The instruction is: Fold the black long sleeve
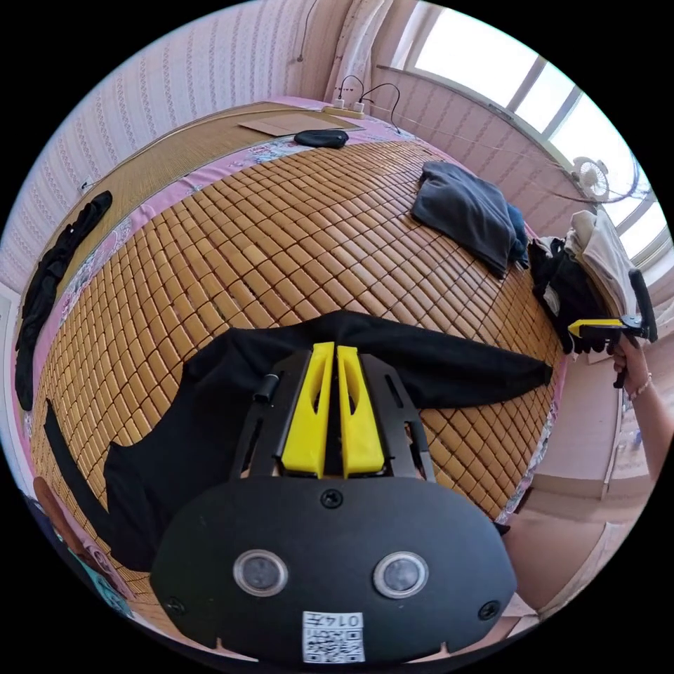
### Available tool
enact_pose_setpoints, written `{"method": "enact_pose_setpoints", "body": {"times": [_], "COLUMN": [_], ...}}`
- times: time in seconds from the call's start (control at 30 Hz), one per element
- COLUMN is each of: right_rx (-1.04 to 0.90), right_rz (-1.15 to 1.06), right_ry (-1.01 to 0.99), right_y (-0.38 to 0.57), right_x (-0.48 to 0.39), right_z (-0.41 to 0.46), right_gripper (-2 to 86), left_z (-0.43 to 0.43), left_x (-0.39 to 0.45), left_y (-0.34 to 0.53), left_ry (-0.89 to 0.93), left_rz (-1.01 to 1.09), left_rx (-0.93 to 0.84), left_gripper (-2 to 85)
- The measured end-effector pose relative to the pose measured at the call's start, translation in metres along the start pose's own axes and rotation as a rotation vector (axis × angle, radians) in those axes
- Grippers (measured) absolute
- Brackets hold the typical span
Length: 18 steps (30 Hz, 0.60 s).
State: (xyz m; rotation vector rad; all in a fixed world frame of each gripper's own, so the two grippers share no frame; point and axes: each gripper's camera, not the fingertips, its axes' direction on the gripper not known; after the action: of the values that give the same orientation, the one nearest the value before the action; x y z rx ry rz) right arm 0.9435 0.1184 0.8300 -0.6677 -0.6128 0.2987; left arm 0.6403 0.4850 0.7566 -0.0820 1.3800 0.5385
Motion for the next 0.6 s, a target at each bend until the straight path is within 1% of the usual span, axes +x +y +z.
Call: {"method": "enact_pose_setpoints", "body": {"times": [0.03,0.07,0.13,0.2,0.27,0.3,0.37,0.43,0.5,0.53,0.6], "right_rx": [0.024,0.028,0.006,-0.037,-0.088,-0.09,-0.096,-0.065,-0.026,-0.03,-0.016], "right_rz": [0.008,0.001,-0.025,-0.041,-0.052,-0.06,-0.043,-0.003,0.04,0.057,0.079], "right_ry": [-0.001,-0.046,-0.097,-0.083,-0.108,-0.114,-0.043,0.022,0.019,-0.019,0.0], "right_y": [-0.002,0.0,0.009,0.019,0.027,0.028,0.029,0.032,0.036,0.037,0.04], "right_x": [0.001,-0.002,-0.011,-0.02,-0.035,-0.038,-0.046,-0.046,-0.042,-0.041,-0.043], "right_z": [-0.002,-0.003,0.003,0.016,0.031,0.034,0.042,0.043,0.044,0.048,0.049], "right_gripper": [5.4,7.5,8.6,11.2,15.5,15.9,16.4,15.8,13.3,10.9,5.1], "left_z": [0.015,0.029,0.051,0.068,0.079,0.08,0.076,0.074,0.072,0.074,0.085], "left_x": [-0.003,-0.006,-0.009,-0.011,-0.011,-0.011,-0.013,-0.012,-0.009,-0.007,-0.002], "left_y": [-0.004,-0.006,-0.007,-0.004,0.001,0.003,0.012,0.016,0.02,0.023,0.027], "left_ry": [-0.018,-0.032,-0.041,-0.053,-0.083,-0.084,-0.102,-0.119,-0.1,-0.078,-0.065], "left_rz": [-0.013,-0.017,-0.027,-0.04,-0.045,-0.048,-0.068,-0.057,-0.03,-0.015,0.0], "left_rx": [-0.015,-0.027,-0.064,-0.091,-0.085,-0.078,-0.037,-0.028,-0.018,-0.016,-0.029], "left_gripper": [-0.9,-0.9,-0.8,-0.7,-0.4,-0.4,-0.4,-0.4,-0.4,-0.3,-0.1]}}
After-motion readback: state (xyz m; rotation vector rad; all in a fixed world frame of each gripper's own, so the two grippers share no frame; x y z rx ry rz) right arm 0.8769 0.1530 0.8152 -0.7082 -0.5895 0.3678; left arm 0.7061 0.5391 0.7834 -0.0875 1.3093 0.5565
